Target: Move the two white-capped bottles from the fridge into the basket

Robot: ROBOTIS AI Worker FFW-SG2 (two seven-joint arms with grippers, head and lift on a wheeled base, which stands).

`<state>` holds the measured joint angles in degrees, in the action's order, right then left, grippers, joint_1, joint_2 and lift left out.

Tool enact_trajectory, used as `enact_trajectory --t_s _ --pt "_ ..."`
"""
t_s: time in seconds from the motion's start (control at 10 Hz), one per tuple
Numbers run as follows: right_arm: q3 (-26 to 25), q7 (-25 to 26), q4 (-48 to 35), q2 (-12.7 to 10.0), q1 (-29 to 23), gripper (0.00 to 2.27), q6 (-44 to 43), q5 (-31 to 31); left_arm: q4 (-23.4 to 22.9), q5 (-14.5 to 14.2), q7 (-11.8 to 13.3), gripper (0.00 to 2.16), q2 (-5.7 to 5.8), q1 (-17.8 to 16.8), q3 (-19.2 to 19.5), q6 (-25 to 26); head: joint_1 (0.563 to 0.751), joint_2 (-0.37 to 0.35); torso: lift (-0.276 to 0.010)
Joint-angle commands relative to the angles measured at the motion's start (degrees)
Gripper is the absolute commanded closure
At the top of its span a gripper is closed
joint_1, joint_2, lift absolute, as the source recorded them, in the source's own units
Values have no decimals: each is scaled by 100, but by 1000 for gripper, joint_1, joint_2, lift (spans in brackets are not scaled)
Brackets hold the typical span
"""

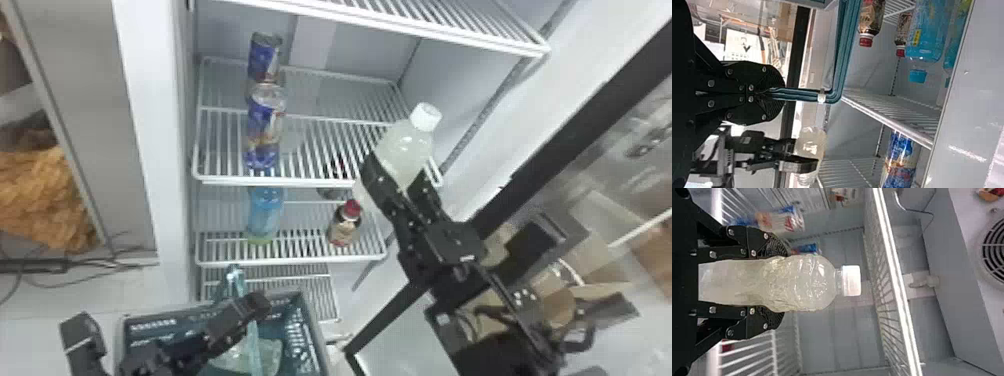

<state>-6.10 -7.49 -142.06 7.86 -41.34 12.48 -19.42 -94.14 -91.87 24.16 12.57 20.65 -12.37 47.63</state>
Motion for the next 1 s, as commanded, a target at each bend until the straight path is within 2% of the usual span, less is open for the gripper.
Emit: enact_trajectory --t_s 0.0,0.3,0.7,0.9 --pt "-76 -68 -145 -56 -309 826 228 -12 13 1 1 1184 -9 16 26 -11 695 -350 0" --pt "-202 -314 -300 -118 -590 826 720 -12 -1 1 1 1184 -9 30 15 -11 695 -350 0" --pt "-453 -666 -904 -144 -928 826 2155 -58 -1 12 1 1184 -9 44 38 3 695 -350 0" --pt "-544 -868 -932 -144 -928 826 2774 -69 -1 23 1 1184 0 30 38 17 695 -350 0"
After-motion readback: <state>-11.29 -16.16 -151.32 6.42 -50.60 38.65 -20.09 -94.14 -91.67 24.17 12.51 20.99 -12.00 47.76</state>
